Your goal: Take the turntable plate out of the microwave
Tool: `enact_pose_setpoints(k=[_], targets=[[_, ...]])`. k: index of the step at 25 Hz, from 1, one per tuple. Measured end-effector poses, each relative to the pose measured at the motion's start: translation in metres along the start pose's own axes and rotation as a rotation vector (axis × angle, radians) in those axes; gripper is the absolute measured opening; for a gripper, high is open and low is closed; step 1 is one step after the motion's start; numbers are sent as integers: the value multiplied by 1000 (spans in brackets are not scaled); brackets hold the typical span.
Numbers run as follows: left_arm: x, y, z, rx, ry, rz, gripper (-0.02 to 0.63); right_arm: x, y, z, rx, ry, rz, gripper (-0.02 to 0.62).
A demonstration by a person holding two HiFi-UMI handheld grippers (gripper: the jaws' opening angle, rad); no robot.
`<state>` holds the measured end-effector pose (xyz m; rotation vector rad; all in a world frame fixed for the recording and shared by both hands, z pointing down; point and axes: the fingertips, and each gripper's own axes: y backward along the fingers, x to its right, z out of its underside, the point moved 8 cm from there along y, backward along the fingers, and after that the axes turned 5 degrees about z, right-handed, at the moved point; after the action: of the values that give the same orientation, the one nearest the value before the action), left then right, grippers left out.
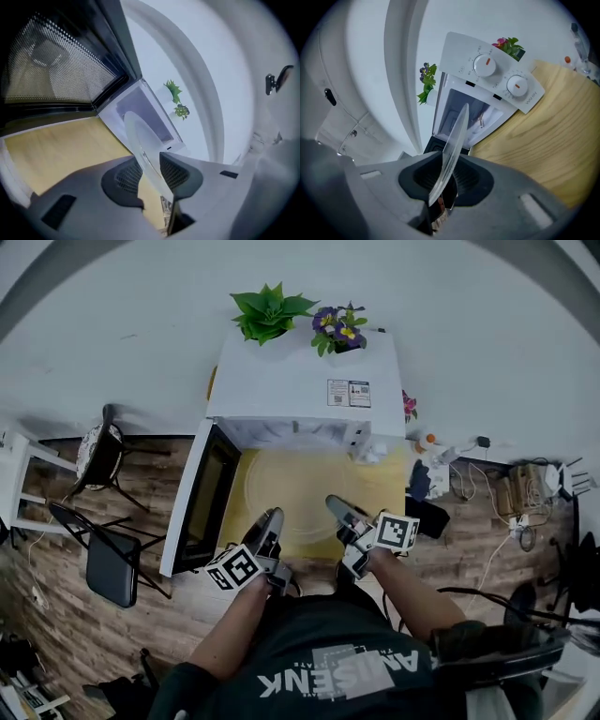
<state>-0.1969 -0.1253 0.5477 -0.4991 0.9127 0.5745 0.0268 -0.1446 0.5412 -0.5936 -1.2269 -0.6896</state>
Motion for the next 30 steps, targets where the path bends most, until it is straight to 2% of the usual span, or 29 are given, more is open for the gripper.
enact_pose_setpoints(k=[7,11,14,18,23,26,30], targets=[[45,13,26,102,-3,-33,115,-9,35,-21,-128,158,58,71],[70,16,31,135,-35,-57,118,-32,41,-26,-153,88,-49,72],[89,15,33,153,-37,-66,118,-40,51,-38,-184,144,-24,72],[110,17,30,180,-52,-75,118,-61,54,-46,-206,121,-77,74],[134,26,15,163,-67,-70,118,-82,56,-54,-212,224,-26,75],[147,42,1,142,-132,-119,118,-101,55,-51,-198,225,-42,77],[162,57,-25,119,-210,-107,118,-124,49,-42,-162,219,-61,77]])
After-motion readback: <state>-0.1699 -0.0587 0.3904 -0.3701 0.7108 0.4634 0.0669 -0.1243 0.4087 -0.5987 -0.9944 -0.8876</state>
